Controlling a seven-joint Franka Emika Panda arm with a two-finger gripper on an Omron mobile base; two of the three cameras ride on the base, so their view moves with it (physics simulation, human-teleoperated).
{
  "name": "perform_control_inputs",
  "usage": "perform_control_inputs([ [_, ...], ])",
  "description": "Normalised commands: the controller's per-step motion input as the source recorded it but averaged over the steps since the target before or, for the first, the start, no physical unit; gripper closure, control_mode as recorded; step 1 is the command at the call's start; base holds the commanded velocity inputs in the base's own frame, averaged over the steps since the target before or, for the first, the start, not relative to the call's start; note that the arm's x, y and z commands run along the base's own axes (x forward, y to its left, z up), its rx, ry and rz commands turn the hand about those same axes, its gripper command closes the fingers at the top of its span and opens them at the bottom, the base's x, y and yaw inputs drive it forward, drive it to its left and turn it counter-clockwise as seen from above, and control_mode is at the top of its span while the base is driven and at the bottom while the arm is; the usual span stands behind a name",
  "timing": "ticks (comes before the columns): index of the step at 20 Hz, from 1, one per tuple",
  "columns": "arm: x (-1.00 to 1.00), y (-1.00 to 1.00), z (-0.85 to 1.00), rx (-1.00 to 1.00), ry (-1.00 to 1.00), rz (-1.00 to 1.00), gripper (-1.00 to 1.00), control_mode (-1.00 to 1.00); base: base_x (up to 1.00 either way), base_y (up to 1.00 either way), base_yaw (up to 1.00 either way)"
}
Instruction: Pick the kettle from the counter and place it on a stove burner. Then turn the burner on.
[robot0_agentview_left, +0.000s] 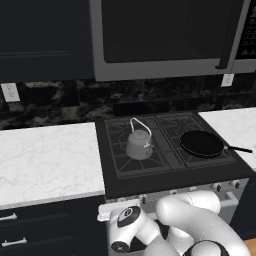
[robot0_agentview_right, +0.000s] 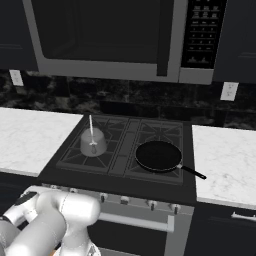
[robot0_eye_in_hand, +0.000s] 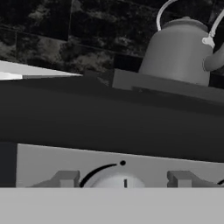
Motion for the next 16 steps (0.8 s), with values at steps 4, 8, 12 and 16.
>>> perform_control_inputs([
  [4, 0.00, -0.02, -0.53, -0.05, 0.00, 0.06, -1.00, -1.00, 0.00, 0.00, 0.00],
  [8, 0.00, -0.45, -0.23, 0.00, 0.00, 0.02, -1.00, -1.00, 0.00, 0.00, 0.00],
  [12, -0.04, -0.16, -0.28, 0.00, 0.05, 0.00, -1.00, -1.00, 0.00, 0.00, 0.00],
  [16, -0.05, -0.19, -0.17, 0.00, 0.04, -0.03, -1.00, -1.00, 0.00, 0.00, 0.00],
])
